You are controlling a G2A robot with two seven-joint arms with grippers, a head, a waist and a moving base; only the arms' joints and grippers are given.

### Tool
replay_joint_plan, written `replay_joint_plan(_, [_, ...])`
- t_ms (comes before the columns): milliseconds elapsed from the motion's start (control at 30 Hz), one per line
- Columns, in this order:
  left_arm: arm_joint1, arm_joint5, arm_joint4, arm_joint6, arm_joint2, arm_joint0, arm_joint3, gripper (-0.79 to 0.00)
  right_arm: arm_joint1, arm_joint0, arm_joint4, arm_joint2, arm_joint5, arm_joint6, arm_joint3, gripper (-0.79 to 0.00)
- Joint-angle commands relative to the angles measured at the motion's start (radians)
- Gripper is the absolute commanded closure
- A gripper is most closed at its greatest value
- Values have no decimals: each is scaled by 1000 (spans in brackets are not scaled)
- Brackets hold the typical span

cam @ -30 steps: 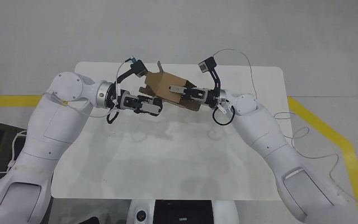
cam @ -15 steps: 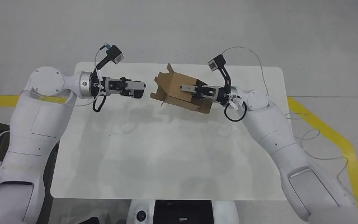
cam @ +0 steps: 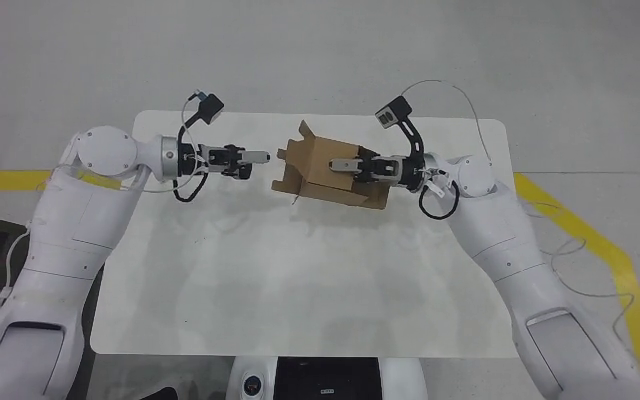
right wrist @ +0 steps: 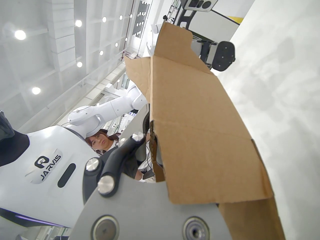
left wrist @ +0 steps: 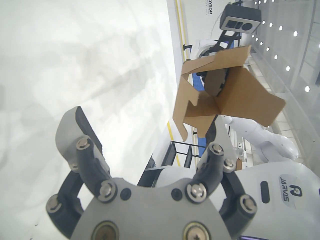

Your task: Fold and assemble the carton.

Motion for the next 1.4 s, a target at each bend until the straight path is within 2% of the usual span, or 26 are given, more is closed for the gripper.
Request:
replay_joint_plan(0, [-2,6,12,5,10,0,-4,-785,4,-4,3,9,6,6,-18,0])
replay_joint_plan(533, [-14,4,17,-28,57,9,-66,-785,2,-20,13,4,-17,-17,-50,0])
replay_joint_plan(1367, [-20,12,-9,-52,58,-10,-53,-785,-19,-7,26,-66,5,5,-61,0])
